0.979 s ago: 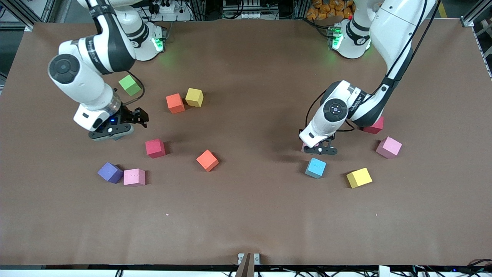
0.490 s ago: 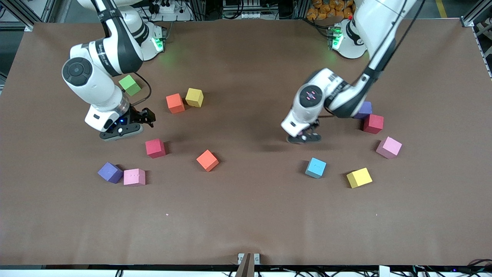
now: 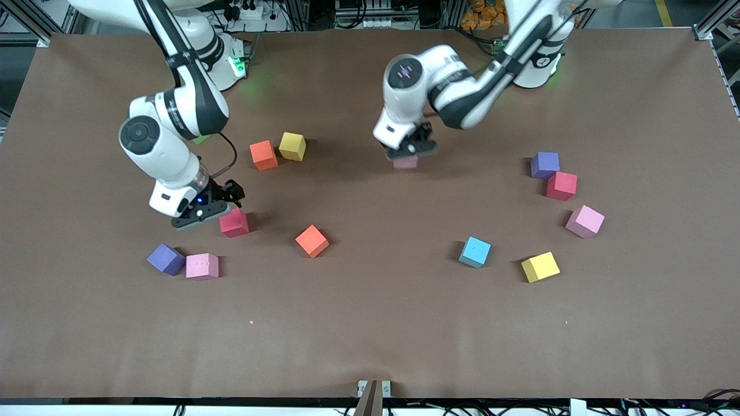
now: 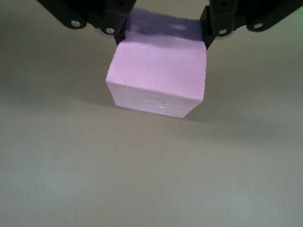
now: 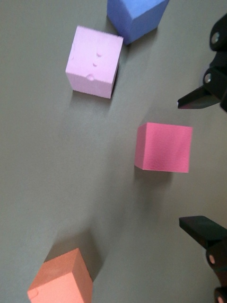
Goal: Form number 2 with 11 blocks
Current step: 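Carry the pink cube to center while the right gripper reaches the red cube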
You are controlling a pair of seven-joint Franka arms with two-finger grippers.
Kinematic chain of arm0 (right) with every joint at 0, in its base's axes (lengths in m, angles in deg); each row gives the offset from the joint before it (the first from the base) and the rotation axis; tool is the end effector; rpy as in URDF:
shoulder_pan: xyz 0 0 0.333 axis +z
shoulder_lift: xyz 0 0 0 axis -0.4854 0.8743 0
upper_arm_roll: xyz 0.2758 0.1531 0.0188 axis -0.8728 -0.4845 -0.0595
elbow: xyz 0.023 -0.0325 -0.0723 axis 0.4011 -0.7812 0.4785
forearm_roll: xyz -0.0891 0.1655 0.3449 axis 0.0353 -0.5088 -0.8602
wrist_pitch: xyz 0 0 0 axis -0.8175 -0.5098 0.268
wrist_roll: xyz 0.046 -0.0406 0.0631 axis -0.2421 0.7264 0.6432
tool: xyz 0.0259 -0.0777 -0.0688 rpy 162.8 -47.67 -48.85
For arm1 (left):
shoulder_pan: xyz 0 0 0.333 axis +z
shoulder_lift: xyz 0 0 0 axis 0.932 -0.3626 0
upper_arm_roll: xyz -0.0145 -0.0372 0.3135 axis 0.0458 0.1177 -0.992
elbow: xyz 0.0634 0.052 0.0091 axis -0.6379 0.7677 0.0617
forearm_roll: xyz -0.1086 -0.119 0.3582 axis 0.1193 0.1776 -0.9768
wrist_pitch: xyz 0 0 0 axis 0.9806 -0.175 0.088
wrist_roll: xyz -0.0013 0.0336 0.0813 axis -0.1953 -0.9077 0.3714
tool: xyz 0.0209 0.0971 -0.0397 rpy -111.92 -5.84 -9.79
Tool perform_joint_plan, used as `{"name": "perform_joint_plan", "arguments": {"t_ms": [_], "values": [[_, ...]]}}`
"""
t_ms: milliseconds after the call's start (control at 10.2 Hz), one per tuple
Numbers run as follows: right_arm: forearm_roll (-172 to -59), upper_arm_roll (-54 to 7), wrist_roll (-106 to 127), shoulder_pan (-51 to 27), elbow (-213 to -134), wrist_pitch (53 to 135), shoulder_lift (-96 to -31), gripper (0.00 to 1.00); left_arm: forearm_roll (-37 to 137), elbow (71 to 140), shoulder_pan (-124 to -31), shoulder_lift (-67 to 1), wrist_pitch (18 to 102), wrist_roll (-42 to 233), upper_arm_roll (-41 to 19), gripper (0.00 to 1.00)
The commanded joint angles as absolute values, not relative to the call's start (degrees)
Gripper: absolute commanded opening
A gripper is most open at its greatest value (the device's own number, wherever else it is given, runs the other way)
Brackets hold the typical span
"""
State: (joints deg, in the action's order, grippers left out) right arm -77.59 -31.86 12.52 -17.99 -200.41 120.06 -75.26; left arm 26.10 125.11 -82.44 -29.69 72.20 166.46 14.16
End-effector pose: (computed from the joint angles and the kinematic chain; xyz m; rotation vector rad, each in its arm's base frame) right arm 0.5428 0.1378 0.3008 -3.0772 -0.5985 -0.1148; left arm 0.3210 -0.4700 0.2748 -3.0579 -0.3079 0.1653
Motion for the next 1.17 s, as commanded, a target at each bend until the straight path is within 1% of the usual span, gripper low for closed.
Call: {"name": "perform_joint_plan", "arguments": {"t_ms": [0, 196, 392, 490, 783, 1077], "values": [[-77.50, -32.24, 14.29, -18.40, -199.77, 123.57, -72.10, 1.00, 25.29, 125.12, -86.04, -32.38, 72.38, 175.33, 15.52, 0.00], [-77.49, -32.24, 16.66, -19.80, -199.68, 124.20, -70.78, 1.00, 25.21, 125.99, -89.90, -33.01, 75.79, 180.08, 15.61, 0.00], [-77.67, -32.33, 16.75, -21.83, -199.85, 129.18, -66.57, 1.00, 24.25, 130.28, -90.63, -32.22, 80.96, 180.46, 15.78, 0.00], [-77.76, -32.33, 16.32, -21.83, -199.85, 129.30, -65.94, 1.00, 22.15, 131.61, -91.06, -32.31, 83.69, 180.63, 15.96, 0.00], [-78.46, -32.42, 15.87, -21.66, -199.24, 129.30, -63.66, 1.00, 18.98, 132.50, -91.24, -32.92, 83.90, 180.55, 15.96, 0.00], [-78.46, -32.51, 15.78, -21.74, -198.80, 128.25, -64.26, 1.00, 16.42, 132.15, -91.24, -35.03, 83.99, 180.63, 15.79, 0.00]]}}
